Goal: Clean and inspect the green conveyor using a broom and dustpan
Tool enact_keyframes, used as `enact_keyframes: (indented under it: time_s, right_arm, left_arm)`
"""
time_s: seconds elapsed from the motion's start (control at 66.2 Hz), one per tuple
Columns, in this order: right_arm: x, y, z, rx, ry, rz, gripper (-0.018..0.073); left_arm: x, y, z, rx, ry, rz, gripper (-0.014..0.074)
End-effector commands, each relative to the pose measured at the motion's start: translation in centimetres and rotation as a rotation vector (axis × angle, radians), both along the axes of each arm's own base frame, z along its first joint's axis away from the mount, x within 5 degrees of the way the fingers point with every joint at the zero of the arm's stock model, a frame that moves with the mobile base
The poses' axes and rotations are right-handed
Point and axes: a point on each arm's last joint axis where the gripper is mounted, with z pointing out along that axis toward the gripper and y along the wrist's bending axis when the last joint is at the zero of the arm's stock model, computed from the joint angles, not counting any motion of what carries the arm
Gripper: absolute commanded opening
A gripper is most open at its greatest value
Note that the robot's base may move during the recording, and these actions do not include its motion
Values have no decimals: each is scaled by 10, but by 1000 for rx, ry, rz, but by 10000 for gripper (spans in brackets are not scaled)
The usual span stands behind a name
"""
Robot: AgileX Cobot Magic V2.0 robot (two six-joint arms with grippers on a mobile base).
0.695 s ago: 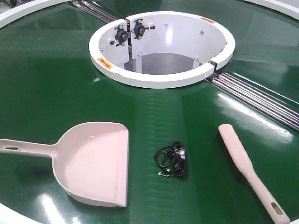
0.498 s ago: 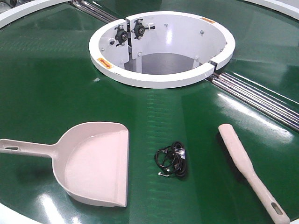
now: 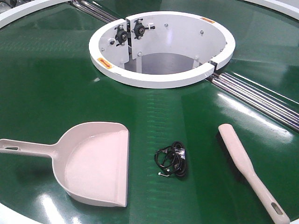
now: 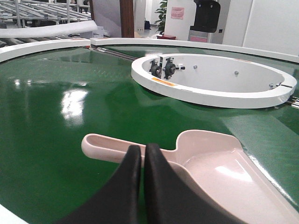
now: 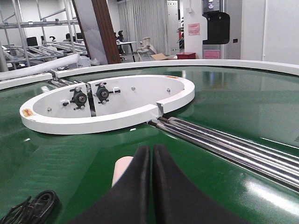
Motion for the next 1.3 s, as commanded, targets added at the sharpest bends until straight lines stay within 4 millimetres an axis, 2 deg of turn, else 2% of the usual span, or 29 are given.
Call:
enact_keyframes:
  time_s: [0.0,0.438,0.589,0.664,0.74,0.876,0.981,1.117,1.283]
  right_arm:
    - [-1,0,0,-3,-70,2,-10]
    - [-1,0,0,-3,-70,2,-10]
    - [-1,0,0,-3,-70,2,-10]
    - [-1,0,0,-3,-70,2,-10]
    - [-1,0,0,-3,-70,2,-10]
    - [-1,0,0,-3,-70,2,-10]
    - [-1,0,0,-3,-70,2,-10]
    - [-1,0,0,-3,-70,2,-10]
    - [-1,0,0,-3,-70,2,-10]
  left_arm:
    - [0,0,-2,-9,-62,-3,-7]
    - [0,0,1,-10,-99,-4,-7]
    - [-4,0,26,-28,-267,-8,-7]
    - [-8,0,50,-13,-337,-8,-7]
    - [-12,0,76,32,-334,-1,-7]
    - [-6,2,121,79,-210,15,-7]
    - [12,1,140,90,-35,20,-7]
    - [34,1,146,111,216,28,-7]
    - [58,-1,125,139,508,30,-7]
